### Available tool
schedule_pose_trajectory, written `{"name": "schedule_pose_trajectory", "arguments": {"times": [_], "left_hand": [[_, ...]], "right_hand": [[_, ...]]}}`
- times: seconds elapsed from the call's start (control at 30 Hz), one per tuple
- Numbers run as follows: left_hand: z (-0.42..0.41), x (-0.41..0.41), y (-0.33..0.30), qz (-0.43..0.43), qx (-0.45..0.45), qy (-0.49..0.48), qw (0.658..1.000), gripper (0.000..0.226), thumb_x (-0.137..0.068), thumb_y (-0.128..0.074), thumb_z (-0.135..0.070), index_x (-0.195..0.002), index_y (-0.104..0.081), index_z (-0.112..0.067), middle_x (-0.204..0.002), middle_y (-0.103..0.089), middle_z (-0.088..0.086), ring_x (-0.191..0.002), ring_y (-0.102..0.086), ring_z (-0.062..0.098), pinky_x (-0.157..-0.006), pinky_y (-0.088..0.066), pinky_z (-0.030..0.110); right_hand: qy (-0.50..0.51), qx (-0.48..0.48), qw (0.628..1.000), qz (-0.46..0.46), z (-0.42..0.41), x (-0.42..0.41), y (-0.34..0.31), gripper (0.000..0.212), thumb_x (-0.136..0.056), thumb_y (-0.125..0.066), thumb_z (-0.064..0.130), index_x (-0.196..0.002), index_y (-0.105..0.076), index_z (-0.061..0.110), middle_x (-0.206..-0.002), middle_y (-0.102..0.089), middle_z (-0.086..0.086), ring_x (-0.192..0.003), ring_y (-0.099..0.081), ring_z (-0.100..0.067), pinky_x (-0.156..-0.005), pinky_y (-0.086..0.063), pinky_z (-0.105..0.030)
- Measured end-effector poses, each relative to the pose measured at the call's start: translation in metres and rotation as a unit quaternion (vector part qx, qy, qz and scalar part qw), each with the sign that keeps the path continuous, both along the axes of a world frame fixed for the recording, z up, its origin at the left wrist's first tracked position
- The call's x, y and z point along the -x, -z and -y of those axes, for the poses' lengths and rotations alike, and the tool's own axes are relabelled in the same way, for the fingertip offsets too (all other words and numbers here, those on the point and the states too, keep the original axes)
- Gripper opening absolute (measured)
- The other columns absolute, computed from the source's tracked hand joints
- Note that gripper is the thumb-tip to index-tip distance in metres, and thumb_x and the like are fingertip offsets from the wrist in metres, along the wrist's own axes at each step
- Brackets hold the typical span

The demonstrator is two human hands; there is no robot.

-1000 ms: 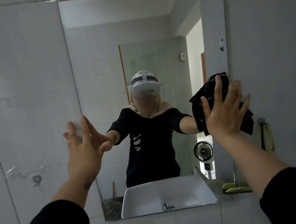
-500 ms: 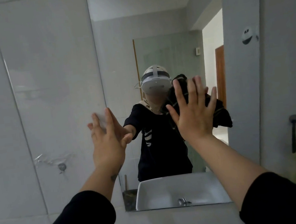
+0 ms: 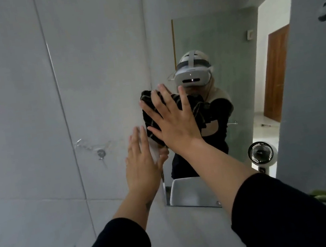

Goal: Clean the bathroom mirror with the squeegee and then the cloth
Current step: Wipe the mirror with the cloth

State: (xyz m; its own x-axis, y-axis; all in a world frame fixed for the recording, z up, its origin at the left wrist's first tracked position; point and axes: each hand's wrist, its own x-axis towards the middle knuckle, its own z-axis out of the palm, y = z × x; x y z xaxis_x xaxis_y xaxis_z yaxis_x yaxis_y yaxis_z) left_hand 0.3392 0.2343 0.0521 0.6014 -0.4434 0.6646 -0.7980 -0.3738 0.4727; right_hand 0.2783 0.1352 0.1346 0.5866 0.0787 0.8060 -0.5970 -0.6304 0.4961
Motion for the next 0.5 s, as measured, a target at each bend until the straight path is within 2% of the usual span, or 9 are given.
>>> {"name": "schedule_pose_trajectory", "arguments": {"times": [0.27,0.4,0.5], "left_hand": [[0.002,0.008,0.014,0.019,-0.035,-0.003,0.999,0.098,-0.088,-0.058,-0.045,-0.149,0.015,-0.023,-0.16,0.014,-0.002,-0.147,0.009,0.017,-0.117,-0.021,0.049],[0.008,0.021,0.014,0.026,-0.028,0.01,0.999,0.108,-0.085,-0.065,-0.039,-0.141,0.027,-0.035,-0.159,0.014,-0.007,-0.148,0.003,0.02,-0.114,-0.026,0.053],[0.012,0.031,0.011,0.023,-0.034,0.019,0.999,0.111,-0.084,-0.067,-0.037,-0.139,0.029,-0.038,-0.158,0.016,-0.011,-0.148,0.0,0.021,-0.111,-0.03,0.055]], "right_hand": [[0.001,-0.006,0.999,-0.044,0.018,0.027,0.04,0.072,-0.091,-0.032,0.057,-0.151,-0.006,0.027,-0.153,-0.011,-0.012,-0.145,-0.013,-0.033,-0.112,-0.016,-0.062],[0.003,-0.007,0.999,-0.04,0.04,0.057,0.052,0.073,-0.091,-0.037,0.057,-0.151,-0.006,0.03,-0.153,-0.01,-0.011,-0.146,-0.014,-0.032,-0.113,-0.015,-0.062],[0.016,-0.018,0.999,-0.03,0.056,0.08,0.057,0.074,-0.09,-0.039,0.058,-0.151,-0.005,0.031,-0.153,-0.009,-0.011,-0.146,-0.012,-0.032,-0.114,-0.01,-0.061]]}}
